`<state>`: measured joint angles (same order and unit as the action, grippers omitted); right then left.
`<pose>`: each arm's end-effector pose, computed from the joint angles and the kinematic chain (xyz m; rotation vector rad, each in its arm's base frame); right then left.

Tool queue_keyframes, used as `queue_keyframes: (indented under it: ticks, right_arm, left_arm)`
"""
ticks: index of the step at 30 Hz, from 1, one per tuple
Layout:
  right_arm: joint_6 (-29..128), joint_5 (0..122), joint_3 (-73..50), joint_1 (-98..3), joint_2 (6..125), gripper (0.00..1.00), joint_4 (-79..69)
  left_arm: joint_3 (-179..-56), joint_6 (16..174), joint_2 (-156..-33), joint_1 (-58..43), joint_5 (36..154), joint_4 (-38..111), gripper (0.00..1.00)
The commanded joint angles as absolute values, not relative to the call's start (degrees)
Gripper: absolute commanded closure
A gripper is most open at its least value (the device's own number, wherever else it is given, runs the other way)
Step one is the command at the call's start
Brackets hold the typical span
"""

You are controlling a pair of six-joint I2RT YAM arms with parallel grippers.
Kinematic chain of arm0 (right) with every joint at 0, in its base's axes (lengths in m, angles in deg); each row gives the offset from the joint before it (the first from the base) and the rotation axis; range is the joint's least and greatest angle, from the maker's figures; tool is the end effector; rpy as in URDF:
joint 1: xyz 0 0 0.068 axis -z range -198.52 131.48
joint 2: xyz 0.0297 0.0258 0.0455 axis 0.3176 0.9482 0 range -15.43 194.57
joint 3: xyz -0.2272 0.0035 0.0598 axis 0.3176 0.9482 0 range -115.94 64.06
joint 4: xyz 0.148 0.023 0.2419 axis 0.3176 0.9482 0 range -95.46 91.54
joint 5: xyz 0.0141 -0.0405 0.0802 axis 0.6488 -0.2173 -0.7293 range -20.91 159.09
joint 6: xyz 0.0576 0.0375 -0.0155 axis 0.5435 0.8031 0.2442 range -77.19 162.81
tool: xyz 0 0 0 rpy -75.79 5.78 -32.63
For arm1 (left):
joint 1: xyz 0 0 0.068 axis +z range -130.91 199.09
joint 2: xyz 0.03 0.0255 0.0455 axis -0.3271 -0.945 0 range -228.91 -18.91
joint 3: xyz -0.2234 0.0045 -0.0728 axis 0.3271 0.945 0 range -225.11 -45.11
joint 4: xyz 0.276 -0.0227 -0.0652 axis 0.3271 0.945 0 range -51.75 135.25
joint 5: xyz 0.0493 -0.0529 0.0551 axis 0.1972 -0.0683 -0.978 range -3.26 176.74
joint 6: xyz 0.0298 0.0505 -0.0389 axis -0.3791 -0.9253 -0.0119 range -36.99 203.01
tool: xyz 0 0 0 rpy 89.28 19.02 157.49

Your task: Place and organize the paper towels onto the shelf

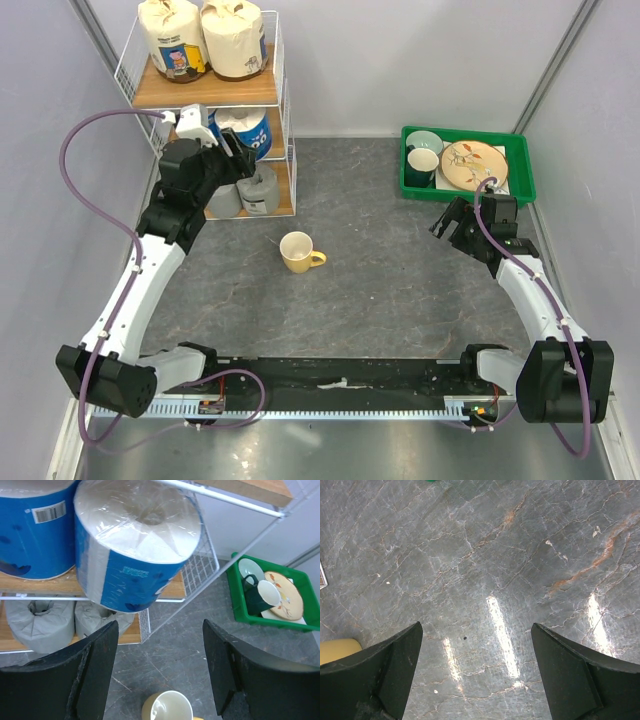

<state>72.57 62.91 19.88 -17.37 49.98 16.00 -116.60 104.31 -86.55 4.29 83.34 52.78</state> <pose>0.2960 0.0003 0.1872 0.5702 2.2701 0.3757 0.3185 -0.0806 0.3749 -0.1442 1.7687 -0.4057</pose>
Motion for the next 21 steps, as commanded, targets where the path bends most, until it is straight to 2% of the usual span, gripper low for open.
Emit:
queue_keyframes:
  ticks: [1, 21]
  right_arm:
    - [72.3, 62.9, 19.8, -17.2, 48.8, 0.02, 14.7]
    - [72.3, 63.0, 19.4, -17.2, 49.3, 0.02, 14.8]
  left_arm:
    - [-116.1, 102.8, -87.5, 4.0, 79.4, 49.7, 0.25]
    - [-118.0, 103.1, -91.9, 3.1, 76.3, 46.5, 0.26]
